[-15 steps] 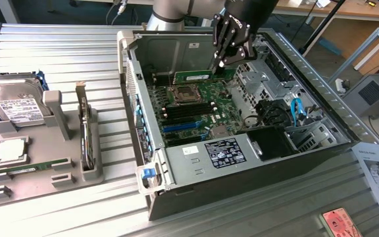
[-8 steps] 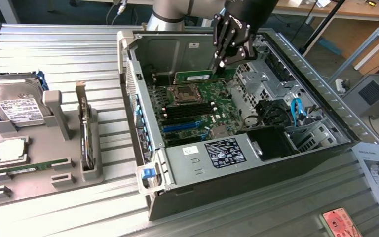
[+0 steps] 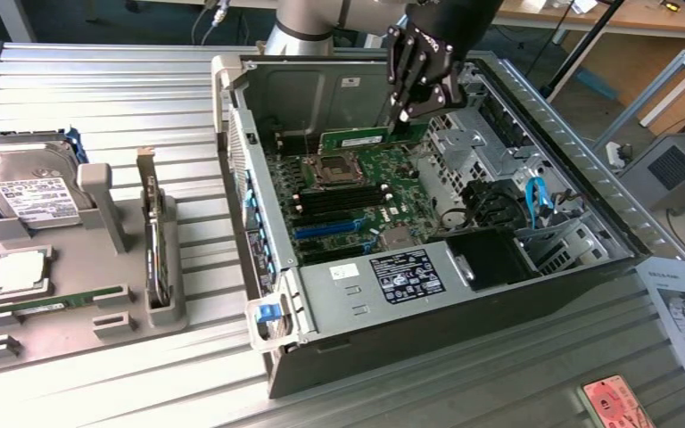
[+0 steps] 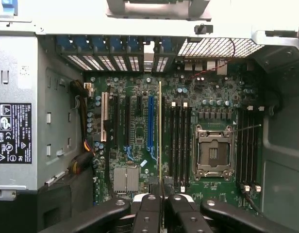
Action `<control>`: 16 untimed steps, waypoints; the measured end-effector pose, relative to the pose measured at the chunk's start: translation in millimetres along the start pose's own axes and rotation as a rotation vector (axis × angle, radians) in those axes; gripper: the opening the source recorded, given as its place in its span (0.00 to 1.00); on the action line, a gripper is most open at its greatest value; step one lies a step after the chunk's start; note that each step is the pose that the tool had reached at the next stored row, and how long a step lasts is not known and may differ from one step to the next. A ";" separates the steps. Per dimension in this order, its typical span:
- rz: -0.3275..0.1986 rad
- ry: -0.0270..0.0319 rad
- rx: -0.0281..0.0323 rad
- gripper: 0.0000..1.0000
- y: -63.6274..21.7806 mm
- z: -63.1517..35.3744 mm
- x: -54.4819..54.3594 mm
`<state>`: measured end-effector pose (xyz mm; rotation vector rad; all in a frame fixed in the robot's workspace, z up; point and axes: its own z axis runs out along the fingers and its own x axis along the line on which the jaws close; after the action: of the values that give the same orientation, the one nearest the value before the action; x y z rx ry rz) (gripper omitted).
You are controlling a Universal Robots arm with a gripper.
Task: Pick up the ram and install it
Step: 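Pick up the ram and move it above insertion slot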
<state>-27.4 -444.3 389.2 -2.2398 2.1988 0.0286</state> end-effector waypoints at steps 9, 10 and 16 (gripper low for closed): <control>0.000 0.0001 0.0029 0.12 0.0 0.2 -1.8; 0.000 0.0002 0.0029 0.12 0.0 0.2 -2.2; 0.001 0.0002 0.0031 0.12 -0.1 0.7 -6.9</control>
<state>-27.5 -437.5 388.5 -2.2373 2.1983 0.0250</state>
